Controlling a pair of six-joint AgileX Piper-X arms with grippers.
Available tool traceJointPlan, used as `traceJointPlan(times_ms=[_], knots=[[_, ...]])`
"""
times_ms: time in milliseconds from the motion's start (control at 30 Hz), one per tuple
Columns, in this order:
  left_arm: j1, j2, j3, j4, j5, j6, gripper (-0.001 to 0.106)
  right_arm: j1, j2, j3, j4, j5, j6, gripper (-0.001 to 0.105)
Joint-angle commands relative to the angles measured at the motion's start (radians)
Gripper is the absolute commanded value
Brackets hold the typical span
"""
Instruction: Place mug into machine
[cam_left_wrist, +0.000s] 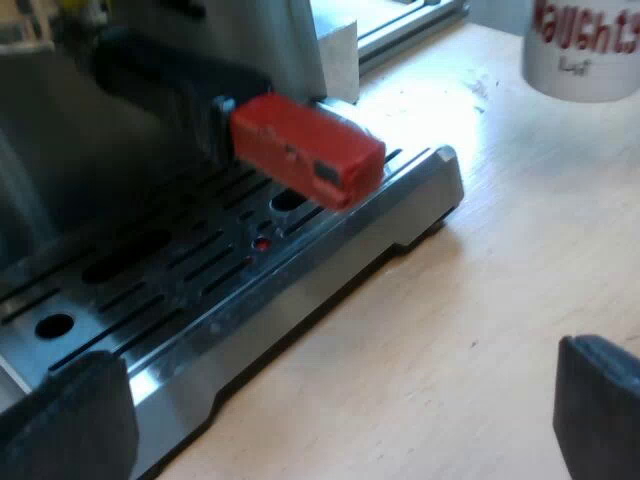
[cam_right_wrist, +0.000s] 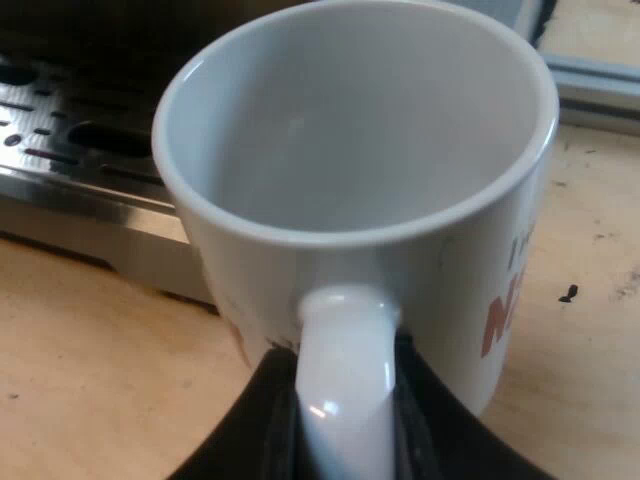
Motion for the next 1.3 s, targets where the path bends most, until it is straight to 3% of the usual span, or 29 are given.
traceJointPlan(times_ms=[33, 67, 100, 167, 233, 500, 700, 900, 1300], knots=[[-0.003, 0.000, 0.041, -0.082, -0.019, 0.005, 0.085, 0.143, -0.077, -0.059, 0.055, 0.087, 0.070, 0.000], [-0.003, 0.000, 0.041, -0.082, -0.019, 0.005, 0.085, 0.165, -0.076, -0.065, 0.057, 0.105, 0.089, 0.000], [-0.003, 0.001, 0.092, -0.209, -0.019, 0.005, 0.085, 0.180, -0.076, -0.067, 0.057, 0.115, 0.100, 0.000], [-0.003, 0.001, 0.113, -0.247, -0.022, 0.005, 0.085, 0.216, -0.070, -0.074, 0.057, 0.141, 0.113, 0.000], [-0.003, 0.005, 0.141, -0.292, -0.024, 0.005, 0.085, 0.376, -0.035, -0.080, 0.045, 0.231, 0.127, 0.000], [-0.003, 0.057, 0.144, -0.308, -0.107, 0.005, 0.085, 0.655, 0.134, -0.080, -0.123, 0.470, 0.164, 0.000], [-0.003, 0.121, 0.143, -0.361, -0.108, 0.005, 0.085, 0.802, 0.309, -0.080, -0.317, 0.601, 0.221, 0.000], [-0.003, 0.172, 0.147, -0.428, -0.108, 0.005, 0.085, 0.832, 0.494, -0.082, -0.551, 0.613, 0.268, 0.000], [-0.003, 0.193, 0.147, -0.456, -0.108, -0.002, 0.085, 0.831, 0.784, -0.184, -0.732, 0.619, 0.277, 0.000]])
